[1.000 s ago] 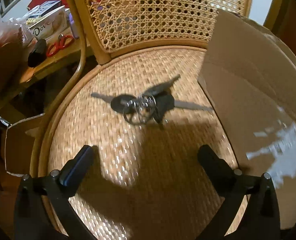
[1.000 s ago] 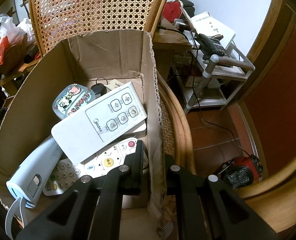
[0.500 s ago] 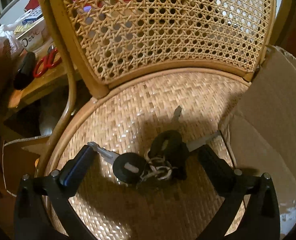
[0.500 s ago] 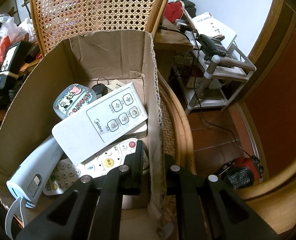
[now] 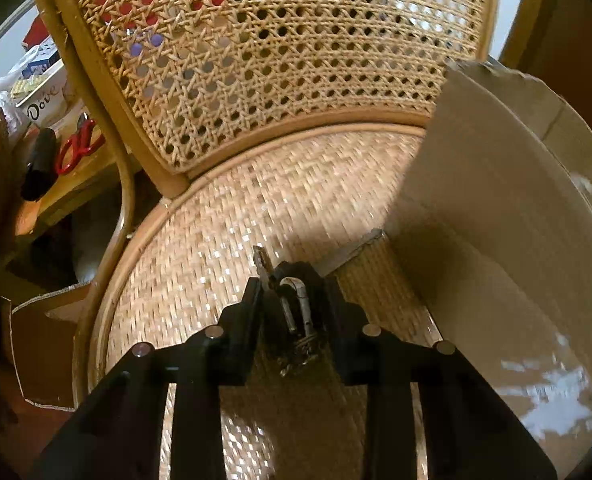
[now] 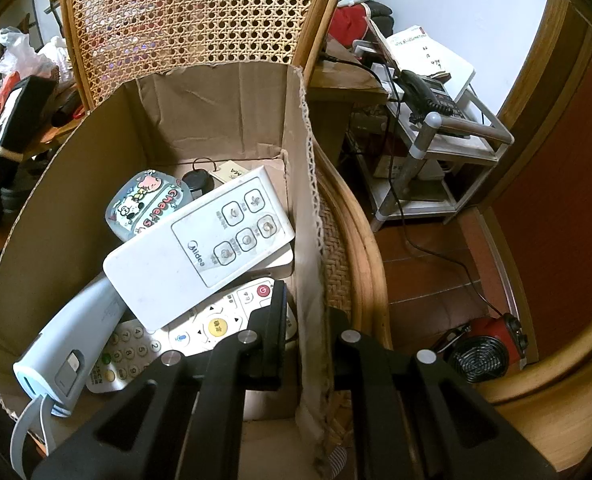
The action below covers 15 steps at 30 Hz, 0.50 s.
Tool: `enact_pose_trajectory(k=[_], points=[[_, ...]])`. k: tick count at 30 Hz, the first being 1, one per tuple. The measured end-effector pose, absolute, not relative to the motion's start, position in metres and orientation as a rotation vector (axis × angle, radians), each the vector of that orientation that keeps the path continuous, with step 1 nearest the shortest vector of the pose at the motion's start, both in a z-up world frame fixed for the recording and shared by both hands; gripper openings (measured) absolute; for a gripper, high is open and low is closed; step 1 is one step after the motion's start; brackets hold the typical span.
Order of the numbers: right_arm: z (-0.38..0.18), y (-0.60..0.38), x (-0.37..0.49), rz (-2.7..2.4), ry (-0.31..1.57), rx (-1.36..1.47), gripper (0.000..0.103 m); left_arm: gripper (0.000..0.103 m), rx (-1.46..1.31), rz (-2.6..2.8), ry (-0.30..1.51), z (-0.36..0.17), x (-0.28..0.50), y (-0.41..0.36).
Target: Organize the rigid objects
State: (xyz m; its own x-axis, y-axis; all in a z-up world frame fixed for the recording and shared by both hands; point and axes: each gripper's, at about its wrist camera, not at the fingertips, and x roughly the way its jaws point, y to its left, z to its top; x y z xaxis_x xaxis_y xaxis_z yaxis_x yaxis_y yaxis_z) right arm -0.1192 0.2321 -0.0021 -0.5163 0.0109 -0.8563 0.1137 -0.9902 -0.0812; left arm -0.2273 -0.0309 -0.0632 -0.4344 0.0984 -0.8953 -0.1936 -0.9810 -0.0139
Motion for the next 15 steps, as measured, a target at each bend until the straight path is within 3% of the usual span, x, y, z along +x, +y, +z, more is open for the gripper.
enact_pose_trajectory(k=[5, 15], points=[[-0.002, 0.234, -0.118, -2.679, 0.195, 1.513, 0.013, 0.02, -1.575, 2.503, 0.132, -0.058, -0.205, -0.033], [-0.001, 0.232, -0.119, -2.679, 0.194, 1.512, 0.013, 0.019, -1.573, 2.466, 0.113, -0.061, -0.132, -0.029]])
